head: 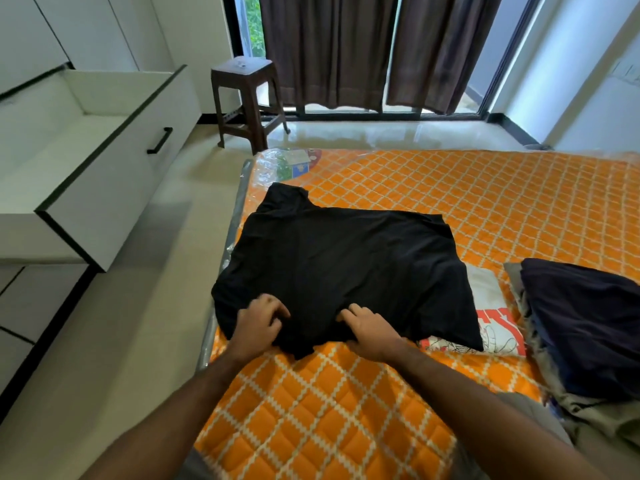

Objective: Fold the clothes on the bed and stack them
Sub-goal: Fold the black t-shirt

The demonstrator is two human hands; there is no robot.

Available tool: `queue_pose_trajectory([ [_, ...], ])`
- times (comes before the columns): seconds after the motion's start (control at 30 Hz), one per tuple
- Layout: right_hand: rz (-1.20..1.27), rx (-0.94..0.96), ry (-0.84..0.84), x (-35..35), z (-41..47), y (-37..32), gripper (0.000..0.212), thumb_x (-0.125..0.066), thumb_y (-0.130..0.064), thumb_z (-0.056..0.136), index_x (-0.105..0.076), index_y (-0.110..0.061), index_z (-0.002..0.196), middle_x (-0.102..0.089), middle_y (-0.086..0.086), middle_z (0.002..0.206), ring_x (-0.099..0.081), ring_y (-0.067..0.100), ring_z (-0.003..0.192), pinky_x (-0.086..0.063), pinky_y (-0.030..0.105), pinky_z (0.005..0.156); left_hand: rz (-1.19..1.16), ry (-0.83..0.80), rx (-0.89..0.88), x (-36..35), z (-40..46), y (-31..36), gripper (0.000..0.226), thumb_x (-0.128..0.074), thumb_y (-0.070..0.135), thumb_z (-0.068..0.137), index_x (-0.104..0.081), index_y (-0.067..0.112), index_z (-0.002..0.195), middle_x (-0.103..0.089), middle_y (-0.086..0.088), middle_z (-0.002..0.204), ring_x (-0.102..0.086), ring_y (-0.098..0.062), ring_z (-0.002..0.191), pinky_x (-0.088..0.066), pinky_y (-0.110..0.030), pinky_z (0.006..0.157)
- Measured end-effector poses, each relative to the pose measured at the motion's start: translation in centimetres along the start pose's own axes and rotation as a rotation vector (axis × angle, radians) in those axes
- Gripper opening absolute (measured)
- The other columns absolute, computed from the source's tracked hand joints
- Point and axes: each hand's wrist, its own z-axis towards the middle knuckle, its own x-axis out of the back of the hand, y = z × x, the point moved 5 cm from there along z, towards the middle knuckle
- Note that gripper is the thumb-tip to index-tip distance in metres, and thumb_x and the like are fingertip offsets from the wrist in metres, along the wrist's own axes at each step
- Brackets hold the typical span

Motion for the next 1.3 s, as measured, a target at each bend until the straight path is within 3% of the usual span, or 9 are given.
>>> queue_pose_trajectory([
  [0.1, 0.040, 0.074, 0.103, -0.6, 1.1, -4.5, 0.059, -0.063, -0.026, 0.088, -0.040, -0.027, 0.142, -0.047, -0.002, 0.125, -0.052, 0.023, 0.112, -0.049, 0.041, 0.087, -0.065, 0.322, 0.505, 2.5, -2.1, -4.3, 0.045, -0.069, 0.012, 0.080, -0.056, 0.020, 0.123, -0.043, -0.009, 0.134, -0.044, -0.033, 0.123, -0.039, -0.055, 0.100],
  [0.2, 0.101, 0.032, 0.077, -1.8, 1.6, -7.8, 0.066, -0.065, -0.025, 0.087, -0.035, -0.028, 0.146, -0.055, 0.000, 0.128, -0.061, 0.025, 0.111, -0.050, 0.042, 0.088, -0.454, 0.224, 0.886, 1.0, -3.0, -9.9, 0.069, -0.080, 0.023, 0.077, -0.044, 0.003, 0.132, -0.045, -0.021, 0.134, -0.049, -0.041, 0.122, -0.046, -0.051, 0.101],
  [0.33, 0.356, -0.186, 0.194, -4.2, 1.3, -9.6, 0.058, -0.070, -0.037, 0.085, -0.042, -0.027, 0.135, -0.056, -0.001, 0.118, -0.060, 0.020, 0.103, -0.053, 0.038, 0.083, -0.749, 0.197, 0.872, -0.8, -3.2, -13.7, 0.046, -0.080, 0.017, 0.078, -0.064, -0.001, 0.117, -0.069, -0.019, 0.106, -0.067, -0.034, 0.087, -0.051, -0.033, 0.062],
  [0.43, 0.613, -0.232, 0.322, -5.0, 1.5, -9.6, 0.033, -0.069, -0.011, 0.084, -0.055, -0.021, 0.112, -0.052, -0.002, 0.107, -0.056, 0.017, 0.096, -0.047, 0.031, 0.081, -0.872, 0.161, 0.794, -0.1, -3.4, -11.6, 0.029, -0.072, 0.009, 0.088, -0.067, 0.000, 0.116, -0.071, -0.017, 0.103, -0.066, -0.031, 0.089, -0.051, -0.035, 0.070],
  [0.6, 1.145, -0.312, 0.256, -3.7, 1.6, -8.9, 0.043, -0.072, 0.008, 0.082, -0.057, -0.014, 0.115, -0.055, 0.012, 0.106, -0.062, 0.018, 0.081, -0.056, 0.036, 0.070, -0.830, -0.028, 0.790, -0.8, -3.2, -9.7, 0.022, -0.067, 0.025, 0.094, -0.066, 0.005, 0.103, -0.068, -0.012, 0.102, -0.063, -0.030, 0.097, -0.047, -0.037, 0.080],
  [0.8, 1.983, -0.393, -0.070, -1.1, -0.3, -8.0, 0.051, -0.070, 0.005, 0.086, -0.058, -0.013, 0.132, -0.065, 0.018, 0.126, -0.069, 0.023, 0.087, -0.059, 0.026, 0.063, -1.133, 0.342, 0.735, 1.3, -3.2, -7.9, 0.014, -0.052, 0.020, 0.100, -0.064, 0.015, 0.097, -0.065, -0.009, 0.098, -0.062, -0.028, 0.092, -0.052, -0.041, 0.080],
  [1.07, 1.049, -0.357, 0.005, -3.0, -0.3, -5.9, 0.033, -0.067, 0.000, 0.089, -0.063, -0.017, 0.117, -0.059, 0.012, 0.119, -0.063, 0.017, 0.093, -0.056, 0.030, 0.072, -1.231, 0.109, 0.884, 0.1, -5.8, -7.7, 0.020, -0.061, 0.031, 0.097, -0.061, 0.013, 0.106, -0.057, -0.006, 0.069, -0.047, -0.016, 0.044, -0.043, -0.025, 0.042],
  [1.17, 0.760, -0.294, 0.002, -3.9, -0.1, -6.5, 0.046, -0.075, -0.013, 0.086, -0.056, -0.016, 0.128, -0.050, 0.005, 0.123, -0.058, 0.014, 0.105, -0.055, 0.024, 0.081, -1.056, -0.134, 0.811, -0.5, -6.6, -7.4, 0.037, -0.073, 0.041, 0.088, -0.062, 0.017, 0.115, -0.067, -0.005, 0.089, -0.057, -0.018, 0.064, -0.045, -0.030, 0.057],
  [1.3, 0.620, -0.245, -0.061, -5.0, -0.1, -7.8, 0.054, -0.078, -0.017, 0.082, -0.052, -0.015, 0.129, -0.048, 0.006, 0.124, -0.058, 0.020, 0.107, -0.052, 0.028, 0.091, -1.022, -0.095, 0.737, 0.0, -6.8, -6.5, 0.041, -0.070, 0.029, 0.092, -0.058, 0.015, 0.129, -0.066, -0.007, 0.122, -0.062, -0.026, 0.105, -0.050, -0.036, 0.083],
])
